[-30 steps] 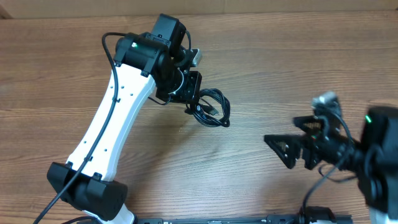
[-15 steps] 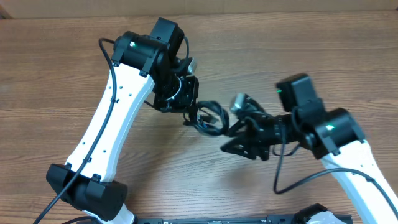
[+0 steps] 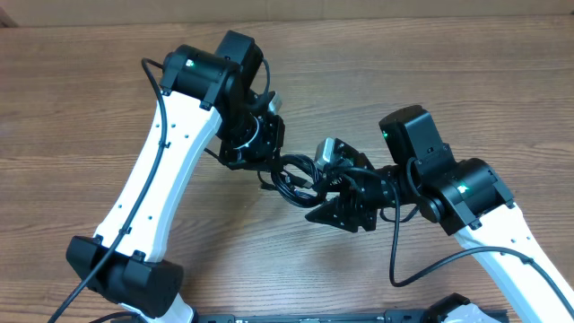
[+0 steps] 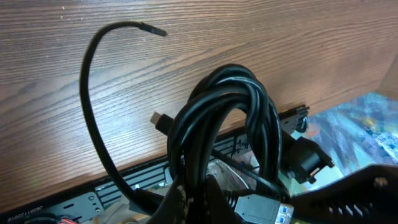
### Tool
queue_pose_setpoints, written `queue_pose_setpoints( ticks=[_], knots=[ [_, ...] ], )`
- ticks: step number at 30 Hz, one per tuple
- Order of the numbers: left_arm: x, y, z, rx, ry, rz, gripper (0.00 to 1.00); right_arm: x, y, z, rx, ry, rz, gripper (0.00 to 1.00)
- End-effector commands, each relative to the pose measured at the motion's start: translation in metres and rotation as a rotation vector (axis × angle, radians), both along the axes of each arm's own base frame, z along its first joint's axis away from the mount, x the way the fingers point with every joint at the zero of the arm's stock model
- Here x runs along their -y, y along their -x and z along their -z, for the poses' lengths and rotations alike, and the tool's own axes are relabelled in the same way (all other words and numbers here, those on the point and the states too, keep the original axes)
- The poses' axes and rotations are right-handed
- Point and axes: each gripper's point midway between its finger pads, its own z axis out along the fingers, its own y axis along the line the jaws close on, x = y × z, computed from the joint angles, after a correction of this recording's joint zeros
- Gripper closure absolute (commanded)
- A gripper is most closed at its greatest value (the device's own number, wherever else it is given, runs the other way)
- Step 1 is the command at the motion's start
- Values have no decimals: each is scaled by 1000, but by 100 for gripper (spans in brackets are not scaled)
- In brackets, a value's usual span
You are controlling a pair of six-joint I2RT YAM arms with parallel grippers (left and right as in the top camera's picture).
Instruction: Untangle cables
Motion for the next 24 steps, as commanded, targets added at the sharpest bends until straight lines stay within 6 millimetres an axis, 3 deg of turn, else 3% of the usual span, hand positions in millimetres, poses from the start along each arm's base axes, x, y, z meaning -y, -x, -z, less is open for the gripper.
queue_pose_setpoints(
  ticks=[1, 14, 16, 17, 18, 24],
  knots=[
    [12, 7, -21, 20, 108, 40, 96, 6, -9, 8, 38, 56, 39, 44],
    [20, 5, -40, 53, 178, 46, 96, 4, -19, 12, 60, 69, 55, 43],
    [22, 3, -48, 76, 192, 49, 96, 3, -20, 15, 52, 74, 55, 54],
    [22, 2, -51, 89, 196, 50, 96, 3, -21, 16, 49, 76, 54, 70],
    [23, 1, -55, 103, 202, 51, 96, 3, -22, 18, 43, 79, 54, 94],
    [18, -5, -62, 148, 208, 50, 96, 2, -23, 20, 39, 82, 54, 96]
  ],
)
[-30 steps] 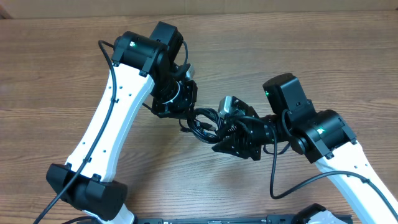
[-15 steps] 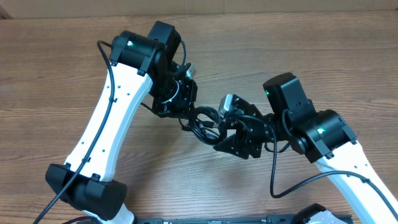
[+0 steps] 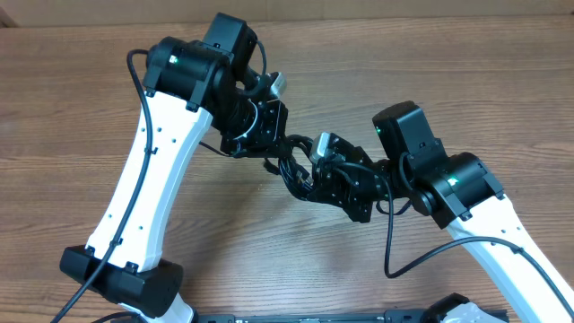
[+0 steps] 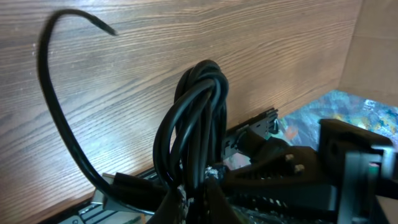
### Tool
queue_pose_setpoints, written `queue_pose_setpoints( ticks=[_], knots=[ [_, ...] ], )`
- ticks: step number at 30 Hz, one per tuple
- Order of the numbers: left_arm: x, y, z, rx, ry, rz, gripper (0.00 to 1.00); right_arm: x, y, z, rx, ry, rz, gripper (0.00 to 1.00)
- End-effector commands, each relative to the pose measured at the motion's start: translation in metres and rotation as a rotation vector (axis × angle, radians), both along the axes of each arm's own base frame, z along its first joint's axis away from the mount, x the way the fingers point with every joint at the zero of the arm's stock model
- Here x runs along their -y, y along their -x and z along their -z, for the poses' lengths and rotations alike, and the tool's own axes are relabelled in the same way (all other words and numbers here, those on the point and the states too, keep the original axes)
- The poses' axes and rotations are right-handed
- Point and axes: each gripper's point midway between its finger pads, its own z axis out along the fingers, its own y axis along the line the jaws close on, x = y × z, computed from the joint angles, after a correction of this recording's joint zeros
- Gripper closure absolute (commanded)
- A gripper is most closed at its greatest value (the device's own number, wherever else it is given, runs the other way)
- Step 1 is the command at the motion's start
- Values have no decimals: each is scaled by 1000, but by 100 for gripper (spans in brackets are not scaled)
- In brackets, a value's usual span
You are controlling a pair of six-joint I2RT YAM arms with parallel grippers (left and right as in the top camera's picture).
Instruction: Untangle cables
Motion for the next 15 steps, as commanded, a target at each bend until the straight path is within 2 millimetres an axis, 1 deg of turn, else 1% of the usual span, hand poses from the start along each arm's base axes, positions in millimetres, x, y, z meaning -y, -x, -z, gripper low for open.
queue_pose_setpoints(
  ticks=[1, 4, 7, 10, 12, 15],
  knots=[
    [2, 3, -22, 43, 82, 28, 96, 2, -5, 5, 1, 20, 21, 96],
    [-5, -2, -22, 46, 82, 6, 96, 8, -14, 6, 14, 37, 63, 96],
    [-13, -8, -22, 59, 82, -9, 96, 18, -32, 5, 14, 54, 165, 96],
    [-22, -14, -21, 71, 79, -26, 96, 34, -54, 2, 28, 83, 295, 96],
    [-24, -15, -21, 75, 79, -28, 96, 44, -68, -2, 26, 76, 382, 96],
    [-24, -15, -21, 83, 78, -17, 96, 54, -80, -9, 30, 45, 450, 96]
  ],
)
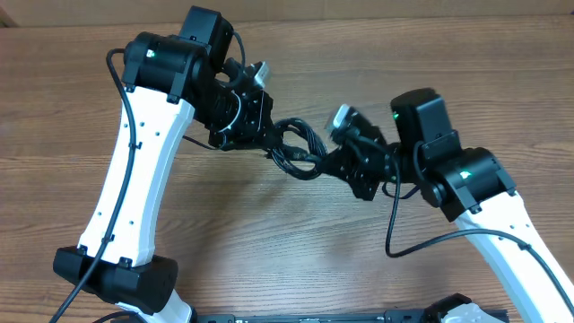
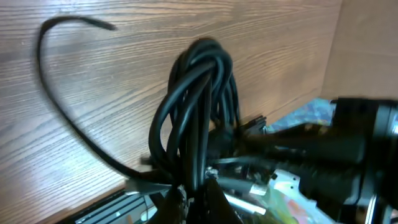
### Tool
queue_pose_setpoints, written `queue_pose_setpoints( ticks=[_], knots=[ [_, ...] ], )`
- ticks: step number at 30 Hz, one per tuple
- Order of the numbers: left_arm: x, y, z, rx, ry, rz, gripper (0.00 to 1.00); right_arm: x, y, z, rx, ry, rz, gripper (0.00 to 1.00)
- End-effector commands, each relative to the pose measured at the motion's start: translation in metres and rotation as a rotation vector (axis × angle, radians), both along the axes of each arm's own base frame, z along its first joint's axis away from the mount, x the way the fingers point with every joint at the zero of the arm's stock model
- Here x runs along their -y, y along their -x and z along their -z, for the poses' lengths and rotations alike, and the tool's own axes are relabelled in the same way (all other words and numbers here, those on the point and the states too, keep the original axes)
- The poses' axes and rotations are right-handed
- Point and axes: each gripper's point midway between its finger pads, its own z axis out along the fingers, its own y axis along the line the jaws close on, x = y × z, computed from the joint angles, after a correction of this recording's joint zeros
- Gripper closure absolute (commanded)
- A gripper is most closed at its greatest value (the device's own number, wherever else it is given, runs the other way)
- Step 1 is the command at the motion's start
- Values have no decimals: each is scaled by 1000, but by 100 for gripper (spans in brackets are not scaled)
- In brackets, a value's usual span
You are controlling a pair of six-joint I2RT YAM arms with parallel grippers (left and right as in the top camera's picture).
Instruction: Untangle cables
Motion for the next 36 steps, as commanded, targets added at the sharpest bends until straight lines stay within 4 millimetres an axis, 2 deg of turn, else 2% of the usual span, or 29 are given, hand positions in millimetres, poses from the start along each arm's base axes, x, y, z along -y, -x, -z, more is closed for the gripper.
queue_pose_setpoints(
  ticks=[1, 12, 16, 23, 28, 33, 36],
  knots=[
    [-7, 0, -14, 75, 11, 28, 96, 35, -33, -1, -5, 49, 232, 96],
    [-8, 1, -9, 92, -43, 41, 96, 76, -71, -35, -18, -118, 525, 96],
    [-9, 0, -8, 94, -51, 39, 96, 89, -78, -40, -30, -143, 617, 96],
    [-10, 0, -7, 98, -56, 41, 96, 121, -91, -42, -90, -191, 910, 96],
    [-10, 0, -7, 101, -58, 44, 96, 122, -93, -46, -166, -280, 996, 96],
    [-10, 0, -7, 111, -57, 58, 96, 117, -90, -45, -178, -277, 960, 96],
    [-10, 0, -7, 120, -57, 71, 96, 128, -91, -39, -197, -269, 1040, 96]
  ],
)
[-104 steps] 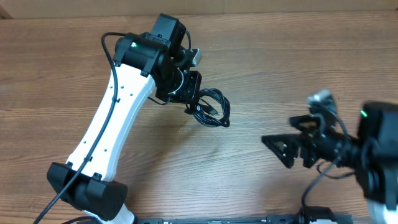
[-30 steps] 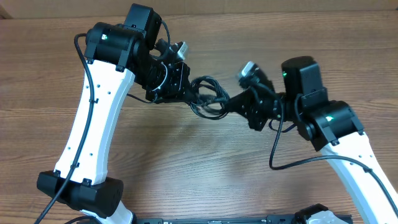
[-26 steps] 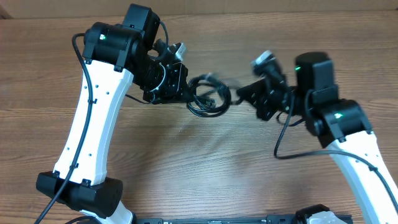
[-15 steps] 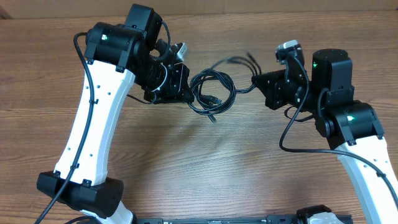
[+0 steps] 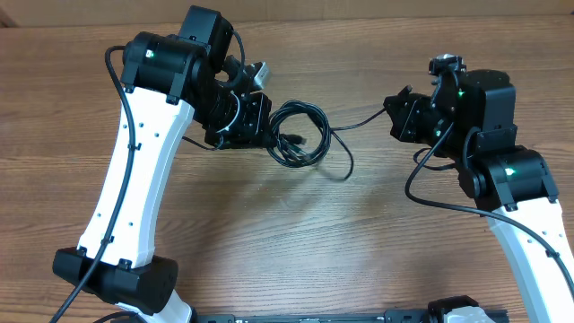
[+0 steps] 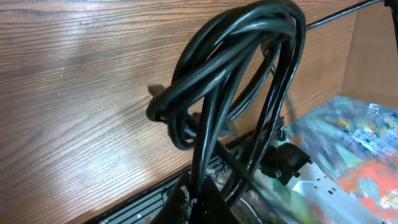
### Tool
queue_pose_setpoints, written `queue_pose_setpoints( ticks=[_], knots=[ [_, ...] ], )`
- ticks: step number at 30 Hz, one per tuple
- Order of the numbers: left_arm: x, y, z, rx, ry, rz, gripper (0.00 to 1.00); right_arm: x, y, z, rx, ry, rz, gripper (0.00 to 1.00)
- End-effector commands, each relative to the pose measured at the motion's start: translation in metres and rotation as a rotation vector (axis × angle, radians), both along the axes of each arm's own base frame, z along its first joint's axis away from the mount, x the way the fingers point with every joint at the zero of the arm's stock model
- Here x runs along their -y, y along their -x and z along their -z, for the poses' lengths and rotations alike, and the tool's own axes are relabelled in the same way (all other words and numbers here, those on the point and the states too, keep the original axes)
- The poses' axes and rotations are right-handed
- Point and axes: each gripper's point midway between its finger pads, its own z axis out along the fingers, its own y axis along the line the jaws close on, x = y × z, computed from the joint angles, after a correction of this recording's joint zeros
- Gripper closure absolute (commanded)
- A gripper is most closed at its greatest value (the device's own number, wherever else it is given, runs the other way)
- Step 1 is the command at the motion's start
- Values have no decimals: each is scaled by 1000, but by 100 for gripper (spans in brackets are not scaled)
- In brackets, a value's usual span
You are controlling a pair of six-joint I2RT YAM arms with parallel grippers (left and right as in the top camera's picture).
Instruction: Untangle cables
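Note:
A bundle of black cables (image 5: 299,135) hangs as a loose coil from my left gripper (image 5: 263,133), above the wooden table. In the left wrist view the coil (image 6: 236,74) fills the middle, and my left gripper (image 6: 198,190) is shut on several of its strands at the bottom edge. One thin strand (image 5: 359,121) runs right from the coil into my right gripper (image 5: 395,111), which appears shut on its end. A slack loop (image 5: 345,161) droops below that strand. The right fingers are dark and small in the overhead view.
The wooden table (image 5: 269,251) lies under both arms, with a cardboard wall along its back edge. A black rail (image 5: 314,317) runs along the front edge. A colourful printed sheet (image 6: 354,143) shows beyond the rail in the left wrist view.
My right gripper was right against the bundle; now it is well off to the right with one strand stretched between it and the coil. The coil has loosened into a wider ring. My left gripper has barely moved.
Both grippers were together on a tight bundle near the table's middle. Then both stood further back, still close. Then the left arm was further left with the bundle drawn out between them. Now the right gripper is far right with a single strand pulled free.

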Motion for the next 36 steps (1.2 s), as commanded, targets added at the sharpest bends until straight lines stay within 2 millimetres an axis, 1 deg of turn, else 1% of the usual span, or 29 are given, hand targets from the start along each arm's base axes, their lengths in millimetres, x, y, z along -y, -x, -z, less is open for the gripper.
queue_pose_setpoints(
  ticks=[1, 2, 3, 4, 5, 6, 7, 8, 9, 11, 12, 14, 19, 23, 24, 25, 26, 29, 31, 36],
  knots=[
    [-3, 2, -12, 66, 3, 33, 96, 25, -3, -10, -1, -10, 177, 96],
    [-3, 2, -12, 71, 3, 43, 96, 32, -3, -8, -19, -16, 235, 96],
    [-2, 2, -12, 78, 3, 53, 96, 35, -3, -6, -28, -22, 261, 96],
    [-1, 3, -12, 88, 4, 72, 96, 33, -3, -7, -25, -26, 250, 93],
    [0, 3, -12, 97, 3, 87, 96, 27, -3, -9, -11, -20, 203, 86],
    [1, 4, -12, 112, 3, 113, 96, 15, -1, -13, 20, -6, 100, 76],
    [2, 5, -11, 126, 3, 139, 96, 0, 3, -18, 56, 4, -22, 71],
    [4, 6, -11, 135, 4, 161, 96, -12, 9, -21, 84, 6, -125, 63],
    [6, 8, -11, 145, 1, 181, 96, -22, 14, -24, 106, 3, -209, 53],
    [9, 10, -9, 154, -19, 202, 96, -33, 22, -26, 132, -3, -309, 25],
    [11, 12, -8, 156, -26, 211, 96, -36, 25, -27, 135, -9, -334, 22],
    [16, 16, -7, 159, -36, 235, 96, -41, 30, -27, 134, -22, -369, 20],
    [27, 26, -4, 176, -73, 295, 96, -49, 43, -24, 101, -59, -439, 23],
    [30, 28, -2, 187, -100, 315, 96, -50, 50, -18, 64, -60, -454, 31],
    [29, 28, -1, 188, -104, 314, 96, -49, 52, -16, 59, -54, -460, 37],
    [29, 28, -1, 188, -106, 313, 96, -49, 53, -14, 53, -49, -465, 40],
    [29, 27, -1, 184, -105, 306, 96, -49, 55, -12, 39, -49, -465, 42],
    [31, 26, -3, 189, -94, 298, 96, -52, 62, -6, 19, -35, -493, 42],
    [34, 22, -4, 199, -83, 280, 96, -60, 67, -4, 16, -26, -530, 42],
    [56, 24, -21, 214, 68, 305, 96, -82, 72, -1, 29, -5, -592, 41]
  ],
)
